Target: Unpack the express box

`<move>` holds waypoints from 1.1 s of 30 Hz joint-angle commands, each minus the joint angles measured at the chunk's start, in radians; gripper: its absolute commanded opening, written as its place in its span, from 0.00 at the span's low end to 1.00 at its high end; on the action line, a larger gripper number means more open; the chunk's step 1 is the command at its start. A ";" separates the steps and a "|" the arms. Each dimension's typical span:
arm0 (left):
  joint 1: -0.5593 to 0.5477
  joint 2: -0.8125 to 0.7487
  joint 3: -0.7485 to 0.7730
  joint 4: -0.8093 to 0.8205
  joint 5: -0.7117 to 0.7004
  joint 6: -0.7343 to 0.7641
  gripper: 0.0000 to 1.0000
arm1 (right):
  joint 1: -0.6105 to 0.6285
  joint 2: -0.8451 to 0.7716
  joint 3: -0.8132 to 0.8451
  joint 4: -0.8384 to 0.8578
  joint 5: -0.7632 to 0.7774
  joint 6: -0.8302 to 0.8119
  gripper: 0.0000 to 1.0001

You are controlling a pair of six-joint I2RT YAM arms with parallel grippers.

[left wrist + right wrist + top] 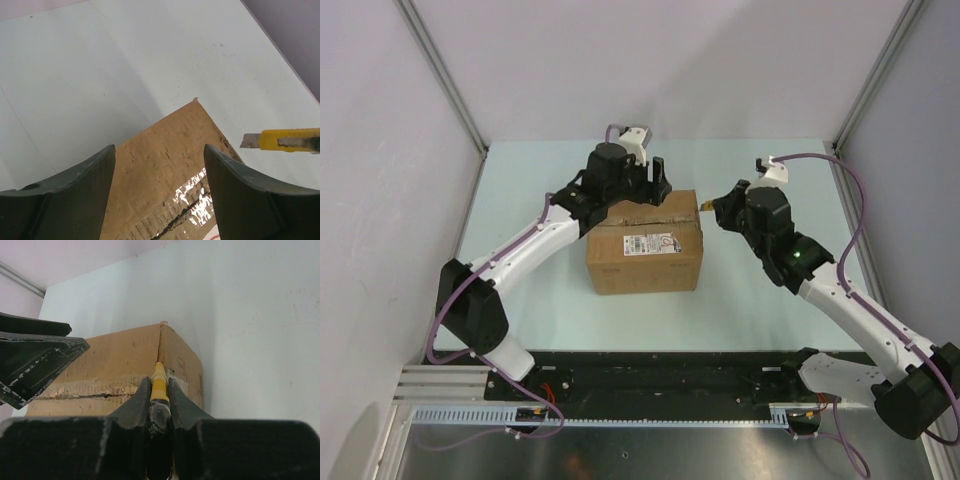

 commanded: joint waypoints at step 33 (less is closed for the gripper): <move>-0.003 0.052 -0.055 -0.076 -0.044 -0.109 0.58 | 0.059 0.077 -0.004 0.087 0.101 -0.001 0.00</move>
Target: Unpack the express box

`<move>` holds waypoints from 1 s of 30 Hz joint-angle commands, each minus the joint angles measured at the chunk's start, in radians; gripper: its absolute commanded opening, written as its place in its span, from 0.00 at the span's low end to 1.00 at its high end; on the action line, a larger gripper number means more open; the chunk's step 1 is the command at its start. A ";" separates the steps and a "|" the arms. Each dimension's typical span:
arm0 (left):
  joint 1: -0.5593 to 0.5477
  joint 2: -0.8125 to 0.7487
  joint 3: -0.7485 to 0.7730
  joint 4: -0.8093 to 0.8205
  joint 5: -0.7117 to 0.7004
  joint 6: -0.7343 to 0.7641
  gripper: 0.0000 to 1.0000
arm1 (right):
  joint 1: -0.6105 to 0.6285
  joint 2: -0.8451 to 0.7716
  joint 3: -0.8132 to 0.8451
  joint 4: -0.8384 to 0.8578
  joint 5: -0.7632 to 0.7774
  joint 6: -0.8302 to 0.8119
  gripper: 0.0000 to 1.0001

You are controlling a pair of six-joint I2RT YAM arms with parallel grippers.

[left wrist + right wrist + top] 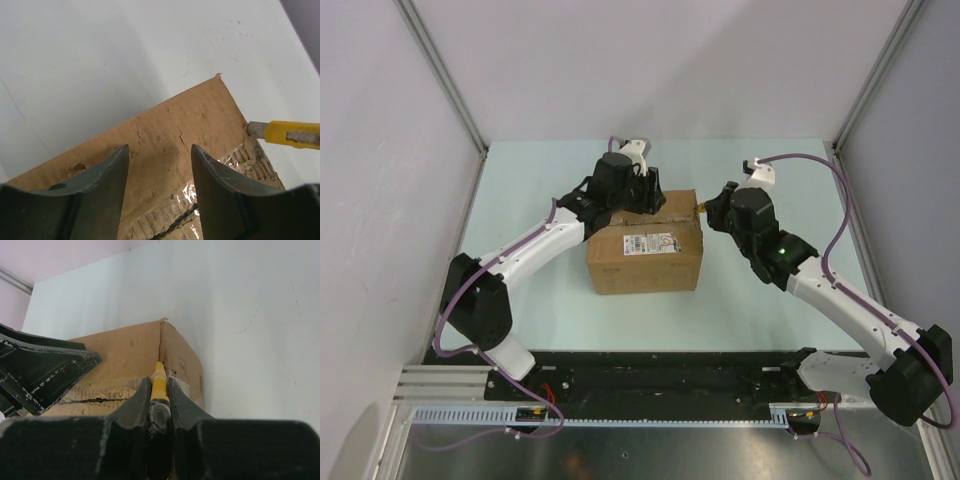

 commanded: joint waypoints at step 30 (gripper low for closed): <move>-0.011 0.118 0.043 -0.296 -0.107 -0.305 0.45 | 0.253 -0.097 -0.022 -0.137 0.255 -0.030 0.00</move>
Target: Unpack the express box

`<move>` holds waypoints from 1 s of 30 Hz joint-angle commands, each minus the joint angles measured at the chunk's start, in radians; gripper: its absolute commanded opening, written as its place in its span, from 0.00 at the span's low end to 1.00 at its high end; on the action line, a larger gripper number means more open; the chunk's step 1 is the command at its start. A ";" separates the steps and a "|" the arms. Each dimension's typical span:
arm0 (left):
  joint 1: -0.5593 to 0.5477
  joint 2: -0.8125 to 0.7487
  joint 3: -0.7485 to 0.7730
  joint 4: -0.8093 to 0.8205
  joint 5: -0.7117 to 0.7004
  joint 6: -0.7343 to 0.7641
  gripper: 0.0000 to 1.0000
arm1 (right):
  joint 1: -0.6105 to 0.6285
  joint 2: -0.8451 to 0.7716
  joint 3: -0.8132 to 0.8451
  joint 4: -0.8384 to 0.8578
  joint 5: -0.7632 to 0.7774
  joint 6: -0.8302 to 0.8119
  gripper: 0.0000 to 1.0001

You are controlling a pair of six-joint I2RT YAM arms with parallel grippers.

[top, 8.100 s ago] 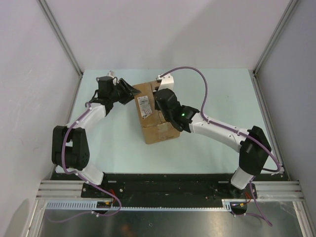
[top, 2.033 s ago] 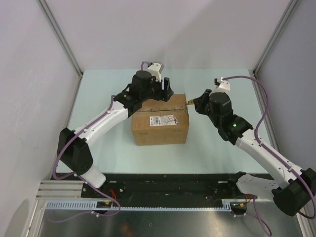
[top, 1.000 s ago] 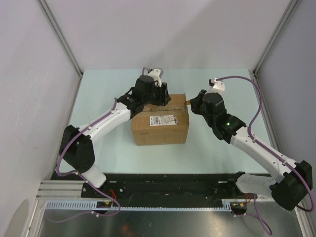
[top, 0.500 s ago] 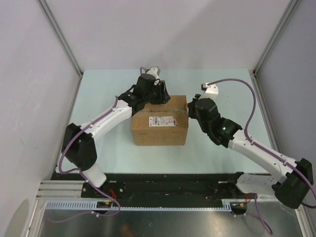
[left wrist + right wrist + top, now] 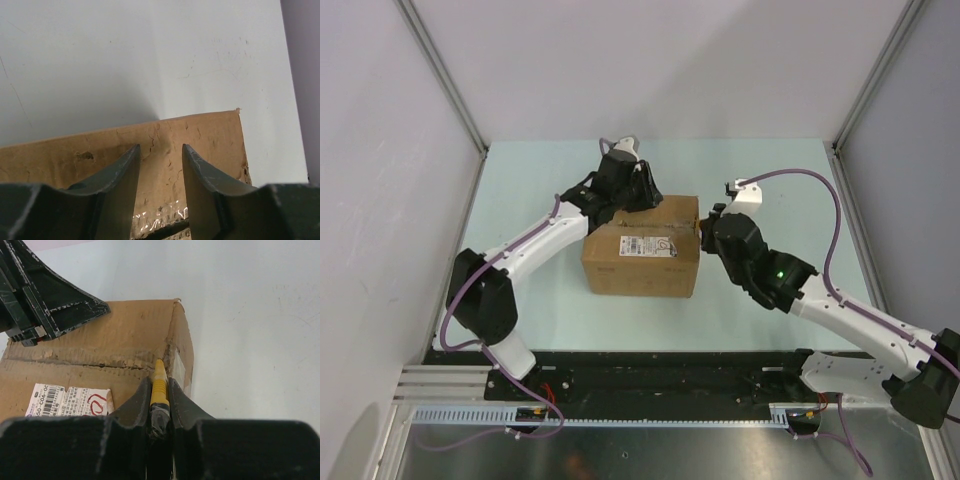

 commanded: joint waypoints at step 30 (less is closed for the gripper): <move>-0.030 -0.004 0.051 -0.184 0.040 0.061 0.54 | -0.055 -0.038 -0.006 0.123 0.039 0.005 0.00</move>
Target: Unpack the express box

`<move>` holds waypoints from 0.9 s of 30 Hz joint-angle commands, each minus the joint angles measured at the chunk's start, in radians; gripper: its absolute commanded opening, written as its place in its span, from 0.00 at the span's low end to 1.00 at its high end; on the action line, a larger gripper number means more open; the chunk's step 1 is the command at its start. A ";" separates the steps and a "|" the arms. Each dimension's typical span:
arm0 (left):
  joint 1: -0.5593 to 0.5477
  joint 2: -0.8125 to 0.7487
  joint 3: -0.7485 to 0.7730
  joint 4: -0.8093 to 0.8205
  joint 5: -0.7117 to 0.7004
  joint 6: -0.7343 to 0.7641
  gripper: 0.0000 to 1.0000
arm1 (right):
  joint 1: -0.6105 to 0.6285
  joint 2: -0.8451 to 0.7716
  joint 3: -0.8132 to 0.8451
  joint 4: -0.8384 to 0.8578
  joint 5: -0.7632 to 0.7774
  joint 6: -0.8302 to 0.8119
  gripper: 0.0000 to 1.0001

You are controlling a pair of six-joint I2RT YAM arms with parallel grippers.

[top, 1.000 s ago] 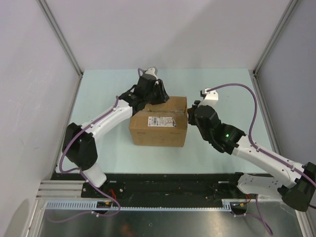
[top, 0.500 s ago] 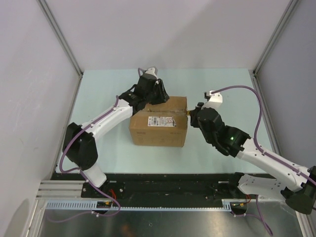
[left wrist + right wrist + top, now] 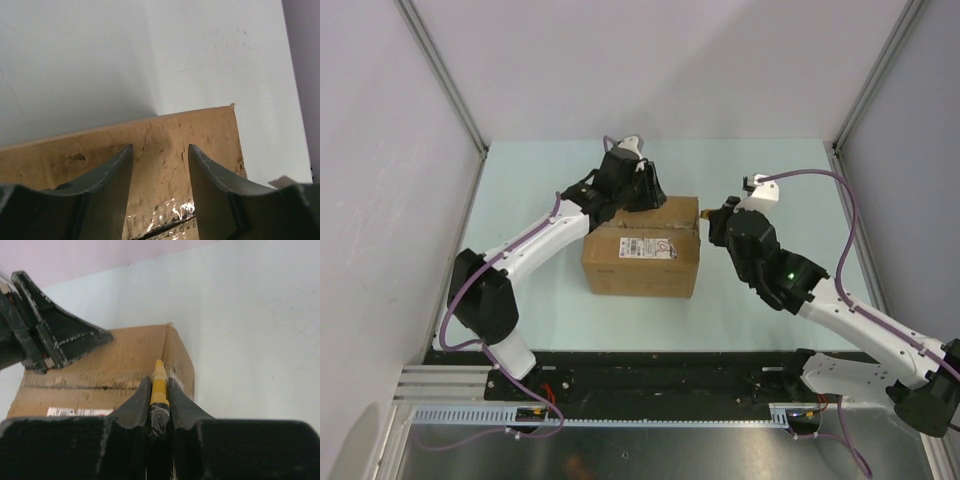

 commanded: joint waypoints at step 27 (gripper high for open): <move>-0.093 0.183 0.309 -0.140 0.269 0.264 0.56 | -0.060 -0.031 -0.010 -0.030 -0.047 0.080 0.00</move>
